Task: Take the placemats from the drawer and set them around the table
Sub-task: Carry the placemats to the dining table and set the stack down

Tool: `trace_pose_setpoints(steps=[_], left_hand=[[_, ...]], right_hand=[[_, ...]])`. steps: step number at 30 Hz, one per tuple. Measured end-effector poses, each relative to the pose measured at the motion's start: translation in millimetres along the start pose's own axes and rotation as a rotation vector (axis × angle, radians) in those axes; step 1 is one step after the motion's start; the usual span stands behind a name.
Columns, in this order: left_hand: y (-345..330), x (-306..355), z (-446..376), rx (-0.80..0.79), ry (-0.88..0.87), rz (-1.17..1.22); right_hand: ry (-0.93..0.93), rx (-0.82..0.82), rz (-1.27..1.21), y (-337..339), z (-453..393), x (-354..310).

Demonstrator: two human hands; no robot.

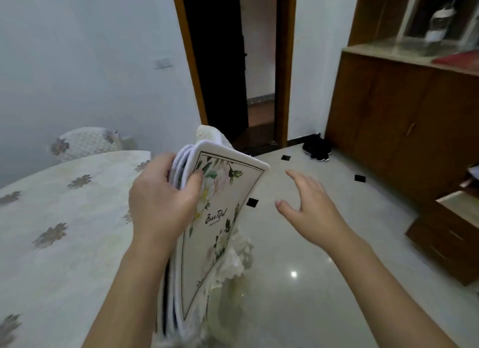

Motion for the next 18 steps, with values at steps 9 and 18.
trace_pose_setpoints(steps=[9, 18], left_hand=[[-115, 64, -42, -0.154, -0.152, 0.122], [-284, 49, -102, -0.318, -0.107, 0.31]], right_hand=[[-0.214, 0.124, 0.025, 54, -17, 104], [-0.361, 0.144, 0.14, 67, -103, 192]])
Point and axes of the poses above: each hand's wrist, its own z-axis away from the middle knuckle, its own y-axis out of the back of the hand, x = y × z, the point moved 2 cm from there along -z, towards the middle knuckle, and after that the axes turned 6 degrees about z, right-handed, at the moved point
